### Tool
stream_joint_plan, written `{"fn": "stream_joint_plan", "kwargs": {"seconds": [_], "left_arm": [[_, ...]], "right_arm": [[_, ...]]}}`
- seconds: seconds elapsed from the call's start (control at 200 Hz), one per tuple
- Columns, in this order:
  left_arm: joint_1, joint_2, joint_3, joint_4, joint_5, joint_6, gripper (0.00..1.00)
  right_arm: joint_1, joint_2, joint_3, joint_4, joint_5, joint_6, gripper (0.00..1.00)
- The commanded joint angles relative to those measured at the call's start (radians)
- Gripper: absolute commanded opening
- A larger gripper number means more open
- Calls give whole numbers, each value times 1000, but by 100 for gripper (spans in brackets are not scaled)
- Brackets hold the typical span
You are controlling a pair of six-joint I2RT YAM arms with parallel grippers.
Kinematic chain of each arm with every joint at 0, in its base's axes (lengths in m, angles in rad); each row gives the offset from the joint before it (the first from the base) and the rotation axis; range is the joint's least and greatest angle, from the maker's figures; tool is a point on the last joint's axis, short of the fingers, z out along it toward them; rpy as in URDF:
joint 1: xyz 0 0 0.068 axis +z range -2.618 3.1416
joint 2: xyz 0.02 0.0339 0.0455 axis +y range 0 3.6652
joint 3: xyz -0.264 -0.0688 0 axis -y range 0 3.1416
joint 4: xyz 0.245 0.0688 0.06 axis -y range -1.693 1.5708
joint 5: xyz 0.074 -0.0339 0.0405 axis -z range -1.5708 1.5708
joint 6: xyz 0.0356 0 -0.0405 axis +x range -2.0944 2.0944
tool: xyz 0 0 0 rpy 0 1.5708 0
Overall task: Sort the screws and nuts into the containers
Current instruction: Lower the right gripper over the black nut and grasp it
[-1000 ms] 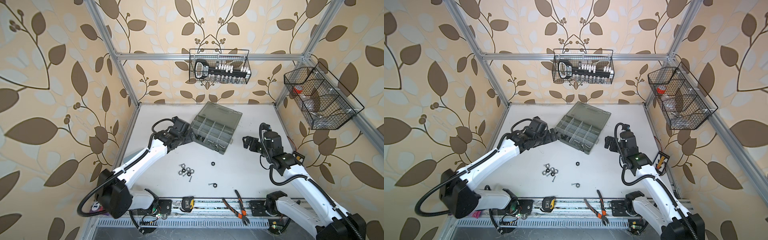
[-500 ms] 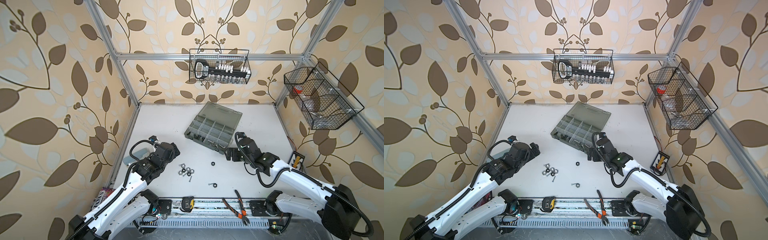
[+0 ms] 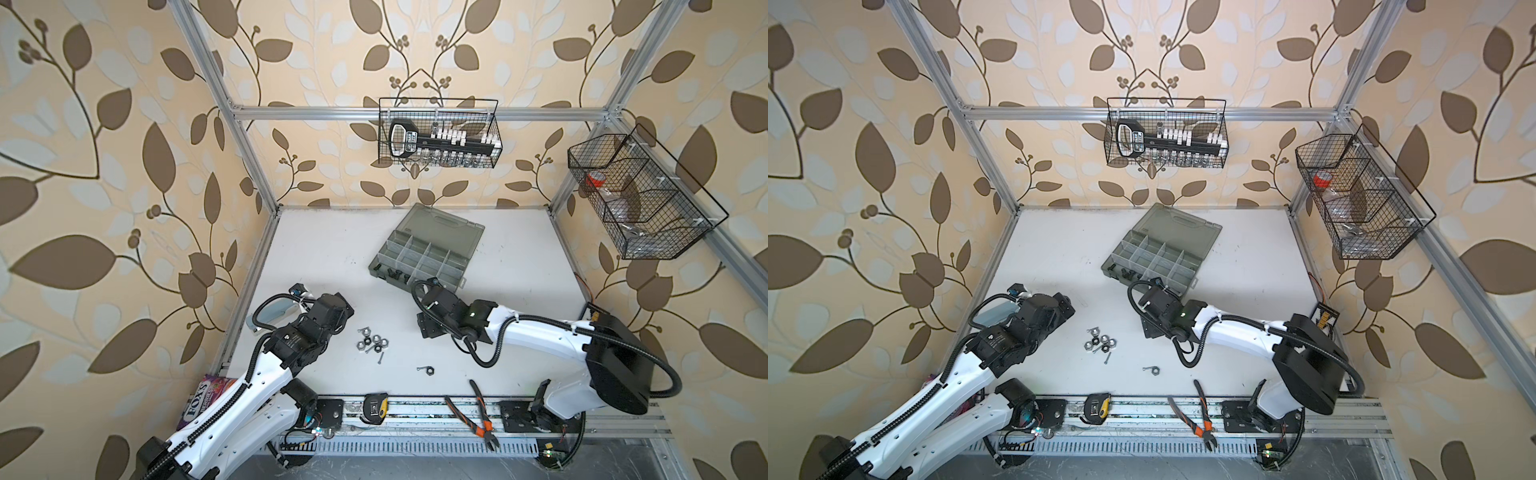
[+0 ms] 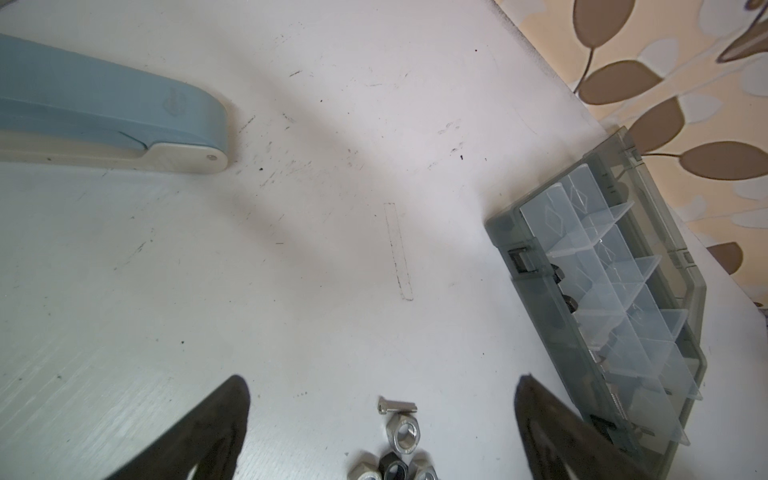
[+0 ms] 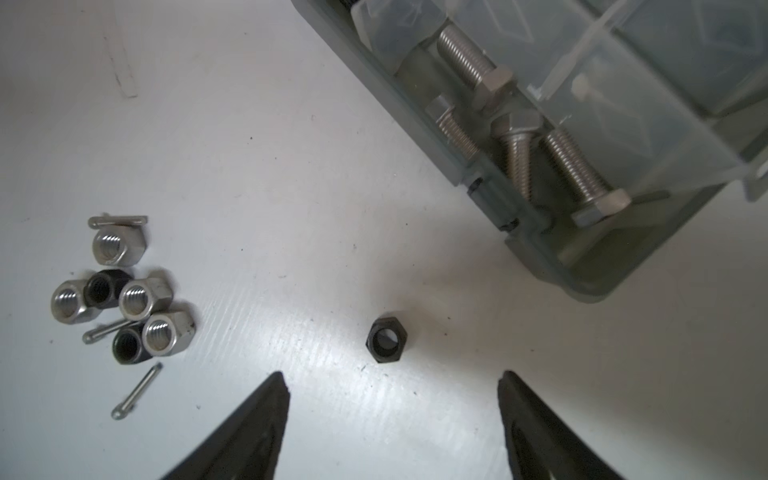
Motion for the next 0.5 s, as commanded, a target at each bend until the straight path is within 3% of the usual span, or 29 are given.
{"fn": "stream_joint_plan", "kwargs": {"seconds": [0.0,0.495], "left_arm": [[-4,11,-12,-38,-66,-71,99],[-4,28,-19,-33,-68,-69,99]], "right_arm": [[16,75,57,-77,29,8,74],[8,210,130,-87,33,37,63]]}}
